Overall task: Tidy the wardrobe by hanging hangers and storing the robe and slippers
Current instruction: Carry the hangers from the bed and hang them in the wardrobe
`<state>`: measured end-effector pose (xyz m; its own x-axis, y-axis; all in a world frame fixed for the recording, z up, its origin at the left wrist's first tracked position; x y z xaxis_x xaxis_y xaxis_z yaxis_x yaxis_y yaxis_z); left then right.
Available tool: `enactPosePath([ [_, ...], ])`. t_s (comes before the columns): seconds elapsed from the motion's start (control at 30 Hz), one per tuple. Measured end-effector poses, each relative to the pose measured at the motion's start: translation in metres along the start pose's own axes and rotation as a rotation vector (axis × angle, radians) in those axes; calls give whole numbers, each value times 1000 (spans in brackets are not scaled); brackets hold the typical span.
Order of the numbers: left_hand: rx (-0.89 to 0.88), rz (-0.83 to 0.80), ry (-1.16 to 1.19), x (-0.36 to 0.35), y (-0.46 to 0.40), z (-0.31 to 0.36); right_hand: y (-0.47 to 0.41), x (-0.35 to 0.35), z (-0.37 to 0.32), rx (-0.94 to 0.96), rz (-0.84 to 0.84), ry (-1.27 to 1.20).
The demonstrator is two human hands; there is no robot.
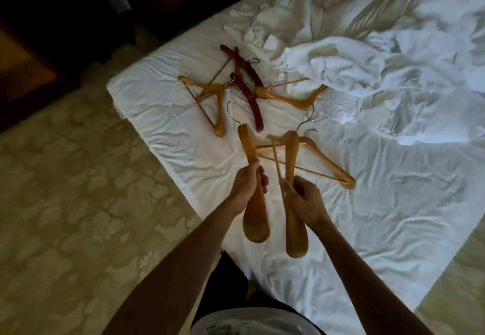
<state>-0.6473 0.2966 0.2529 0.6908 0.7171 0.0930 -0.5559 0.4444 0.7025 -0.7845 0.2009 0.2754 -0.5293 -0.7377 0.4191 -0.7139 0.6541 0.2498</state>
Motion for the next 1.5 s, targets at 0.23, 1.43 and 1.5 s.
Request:
enactPosePath([
  [0.23, -189, 52, 201, 104, 82, 22, 15, -46, -118, 313, -177, 4],
  [1.43, -484, 569, 370, 727, 175, 51, -17, -584, -558, 797, -766, 3],
  [1.5, -481, 556, 373, 753, 153, 59, -40, -604, -569, 781, -742, 21],
])
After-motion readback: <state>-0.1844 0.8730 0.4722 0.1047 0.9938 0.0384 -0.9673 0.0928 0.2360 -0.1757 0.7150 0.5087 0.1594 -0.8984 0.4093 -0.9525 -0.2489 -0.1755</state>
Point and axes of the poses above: each hand's wrist, its own y-axis away from the middle knuckle, its own x-axis out of the back of the hand, z = x × y, the point moved 6 cm from there along -y, towards the middle knuckle, and after that the axes turned 6 degrees about x, right-handed, at the moved point
